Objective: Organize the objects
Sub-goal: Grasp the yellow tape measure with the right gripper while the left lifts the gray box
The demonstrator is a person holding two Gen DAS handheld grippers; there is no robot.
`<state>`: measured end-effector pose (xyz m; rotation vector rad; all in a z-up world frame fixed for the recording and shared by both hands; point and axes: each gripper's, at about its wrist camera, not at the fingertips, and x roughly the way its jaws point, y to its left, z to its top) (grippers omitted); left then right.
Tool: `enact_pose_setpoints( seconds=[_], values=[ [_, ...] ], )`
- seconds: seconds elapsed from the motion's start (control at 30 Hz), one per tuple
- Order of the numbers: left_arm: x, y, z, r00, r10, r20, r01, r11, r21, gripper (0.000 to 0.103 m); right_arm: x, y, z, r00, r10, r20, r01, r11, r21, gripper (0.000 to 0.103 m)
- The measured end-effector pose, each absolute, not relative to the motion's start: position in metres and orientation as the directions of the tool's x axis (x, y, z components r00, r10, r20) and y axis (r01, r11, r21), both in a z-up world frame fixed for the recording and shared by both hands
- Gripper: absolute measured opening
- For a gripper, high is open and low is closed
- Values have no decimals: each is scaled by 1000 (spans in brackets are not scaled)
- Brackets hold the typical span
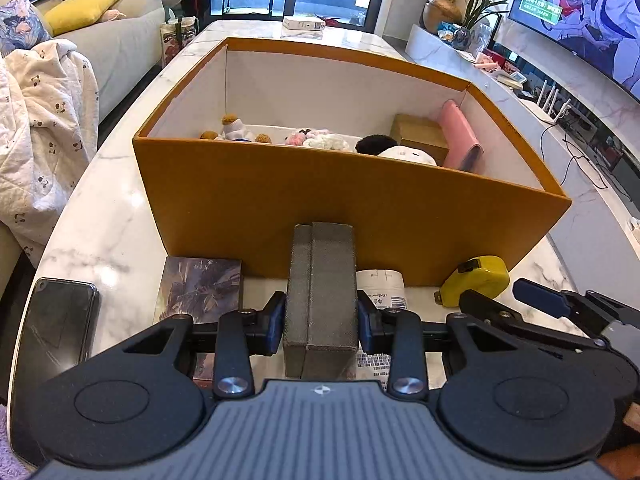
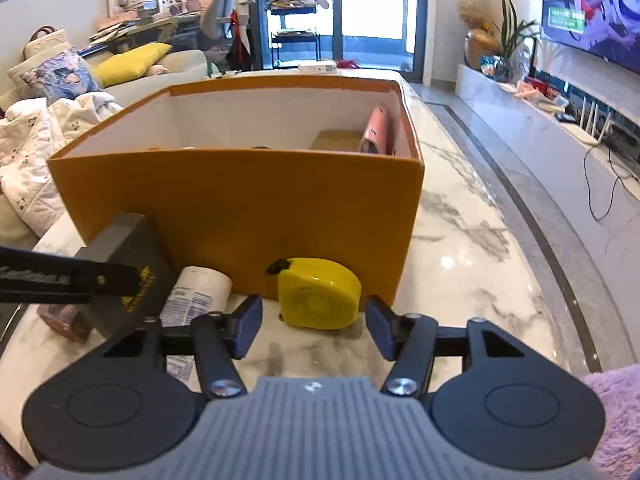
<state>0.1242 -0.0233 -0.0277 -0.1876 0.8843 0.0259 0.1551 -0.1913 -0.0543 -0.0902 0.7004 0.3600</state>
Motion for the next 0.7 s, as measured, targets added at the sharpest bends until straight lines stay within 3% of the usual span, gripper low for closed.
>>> enact_pose_setpoints(
  seconds=[0.23,0.4,0.7],
  values=[
    [126,-23,-27,637,-64,-768,-91,983,-157,40,172,-190,-60,696,293,-655,-325,943,77,61],
    [127,-20,-27,640,-70,-765,-89,982,-164,39,174,-189,-63,684,303,-664,-327,940,92,53],
    [110,-13,-11,678,-89,-730,-95,974,-207,39,163,-195,-56,655,332,-679,-333,933,134,52]
  ],
)
